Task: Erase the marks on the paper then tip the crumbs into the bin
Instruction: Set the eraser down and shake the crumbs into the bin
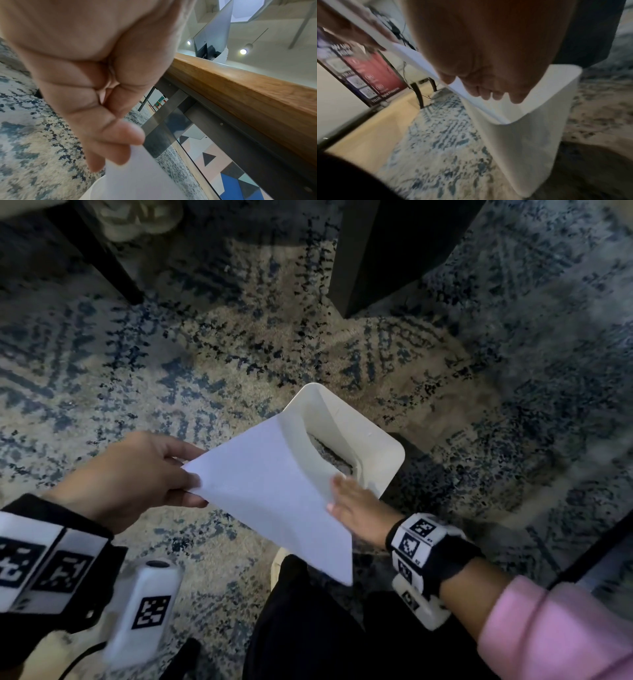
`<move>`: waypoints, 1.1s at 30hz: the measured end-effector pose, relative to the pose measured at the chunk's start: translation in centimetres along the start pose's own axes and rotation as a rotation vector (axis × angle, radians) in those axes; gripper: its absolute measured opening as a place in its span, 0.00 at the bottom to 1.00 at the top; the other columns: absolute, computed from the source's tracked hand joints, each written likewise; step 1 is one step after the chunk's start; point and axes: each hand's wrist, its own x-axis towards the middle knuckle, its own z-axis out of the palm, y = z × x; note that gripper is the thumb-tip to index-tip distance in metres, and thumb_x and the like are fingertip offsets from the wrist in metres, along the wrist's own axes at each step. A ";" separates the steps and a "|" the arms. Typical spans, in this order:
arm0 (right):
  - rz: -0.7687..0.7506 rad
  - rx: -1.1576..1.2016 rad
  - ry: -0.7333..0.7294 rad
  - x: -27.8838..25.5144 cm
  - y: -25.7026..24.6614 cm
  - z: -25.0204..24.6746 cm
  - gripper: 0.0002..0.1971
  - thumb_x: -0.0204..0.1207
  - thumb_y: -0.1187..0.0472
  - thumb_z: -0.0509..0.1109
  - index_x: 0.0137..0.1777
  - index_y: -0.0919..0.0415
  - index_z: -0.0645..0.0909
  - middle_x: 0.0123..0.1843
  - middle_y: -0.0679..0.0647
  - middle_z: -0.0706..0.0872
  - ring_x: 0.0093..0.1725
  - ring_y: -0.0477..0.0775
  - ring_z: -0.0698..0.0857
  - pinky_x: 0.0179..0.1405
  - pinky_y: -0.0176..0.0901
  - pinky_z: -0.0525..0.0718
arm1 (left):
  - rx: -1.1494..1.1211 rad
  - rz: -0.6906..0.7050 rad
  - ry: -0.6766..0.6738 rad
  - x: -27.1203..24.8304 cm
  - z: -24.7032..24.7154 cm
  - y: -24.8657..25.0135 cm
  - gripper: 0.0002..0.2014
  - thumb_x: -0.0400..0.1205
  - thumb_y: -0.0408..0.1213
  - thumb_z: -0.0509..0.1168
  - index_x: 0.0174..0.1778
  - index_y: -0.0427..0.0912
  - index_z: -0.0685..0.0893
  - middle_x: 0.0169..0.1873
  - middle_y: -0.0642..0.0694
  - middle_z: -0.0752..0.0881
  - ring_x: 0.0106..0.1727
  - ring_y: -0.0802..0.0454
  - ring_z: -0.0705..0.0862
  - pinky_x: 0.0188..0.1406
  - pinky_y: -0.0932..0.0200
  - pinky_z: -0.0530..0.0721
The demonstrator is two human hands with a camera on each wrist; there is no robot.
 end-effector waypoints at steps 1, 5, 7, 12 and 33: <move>0.012 -0.009 0.028 0.2 0.3 -0.5 0.31 0.86 0.48 0.46 0.83 0.57 0.37 0.85 0.53 0.36 0.83 0.52 0.36 0.82 0.50 0.41 | 0.007 -0.005 0.001 -0.1 -0.1 0.0 0.12 0.73 0.15 0.62 0.41 0.35 0.84 0.40 0.29 0.85 0.21 0.49 0.86 0.18 0.69 0.84; -0.327 0.119 0.040 -0.1 -3.9 -0.1 0.32 0.85 0.46 0.49 0.81 0.49 0.35 0.84 0.48 0.33 0.82 0.45 0.34 0.81 0.44 0.37 | 0.020 -0.003 -0.007 -0.1 0.4 0.3 0.14 0.73 0.15 0.61 0.38 0.38 0.84 0.38 0.29 0.85 0.20 0.49 0.86 0.17 0.69 0.83; -0.378 0.105 -0.026 0.6 -4.5 1.2 0.30 0.85 0.48 0.48 0.82 0.49 0.37 0.84 0.48 0.36 0.82 0.46 0.36 0.80 0.41 0.38 | 0.032 0.004 -0.009 -0.1 0.6 0.3 0.15 0.73 0.15 0.62 0.36 0.39 0.84 0.37 0.30 0.86 0.23 0.45 0.86 0.17 0.68 0.84; 0.089 0.061 0.115 3.4 -0.3 -0.4 0.35 0.83 0.41 0.47 0.83 0.54 0.38 0.85 0.53 0.36 0.84 0.57 0.40 0.83 0.55 0.44 | 0.058 0.007 -0.046 -0.5 0.0 0.1 0.15 0.72 0.14 0.62 0.40 0.40 0.85 0.36 0.34 0.87 0.20 0.49 0.86 0.16 0.68 0.83; 0.010 0.055 -0.041 7.4 -0.9 -1.5 0.34 0.84 0.42 0.50 0.83 0.56 0.45 0.85 0.58 0.49 0.84 0.59 0.53 0.82 0.54 0.54 | 0.074 0.030 -0.148 -1.1 -2.7 -0.4 0.19 0.73 0.15 0.62 0.37 0.45 0.90 0.22 0.44 0.89 0.20 0.50 0.85 0.17 0.65 0.83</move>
